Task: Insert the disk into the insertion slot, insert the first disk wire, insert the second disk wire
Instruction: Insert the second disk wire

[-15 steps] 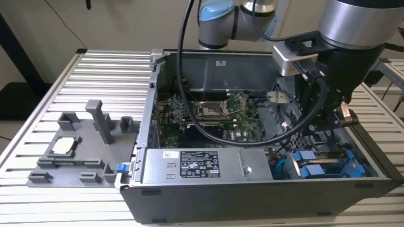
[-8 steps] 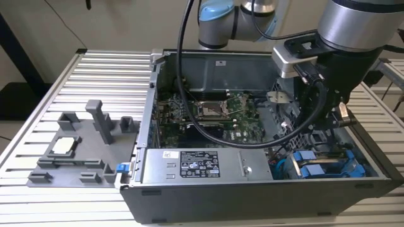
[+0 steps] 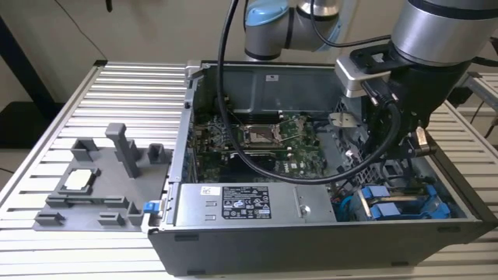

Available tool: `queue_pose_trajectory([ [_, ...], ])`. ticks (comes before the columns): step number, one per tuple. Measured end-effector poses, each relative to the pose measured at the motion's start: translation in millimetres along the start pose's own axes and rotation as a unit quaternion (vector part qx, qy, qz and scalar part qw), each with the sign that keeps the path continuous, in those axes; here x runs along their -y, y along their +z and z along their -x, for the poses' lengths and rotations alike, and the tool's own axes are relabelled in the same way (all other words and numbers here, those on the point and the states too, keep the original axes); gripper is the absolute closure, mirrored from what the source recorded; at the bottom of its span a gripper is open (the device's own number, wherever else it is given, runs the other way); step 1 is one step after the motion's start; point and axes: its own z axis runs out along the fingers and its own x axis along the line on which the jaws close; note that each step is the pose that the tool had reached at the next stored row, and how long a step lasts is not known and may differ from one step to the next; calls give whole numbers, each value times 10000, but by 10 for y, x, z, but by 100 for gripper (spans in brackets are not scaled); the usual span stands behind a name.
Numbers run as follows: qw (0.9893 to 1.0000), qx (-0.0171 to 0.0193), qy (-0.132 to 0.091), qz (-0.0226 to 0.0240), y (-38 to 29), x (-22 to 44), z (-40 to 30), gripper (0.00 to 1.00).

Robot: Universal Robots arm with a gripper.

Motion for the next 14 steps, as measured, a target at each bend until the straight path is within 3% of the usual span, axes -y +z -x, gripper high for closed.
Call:
queue_pose_trajectory([
  [3,10000,-1,0,0,5,-1,-2,76],
  [4,10000,0,0,0,6,-1,-3,83],
  [8,10000,1,-1,0,11,1,-18,83],
  [14,10000,2,1,12,15,38,-172,83],
])
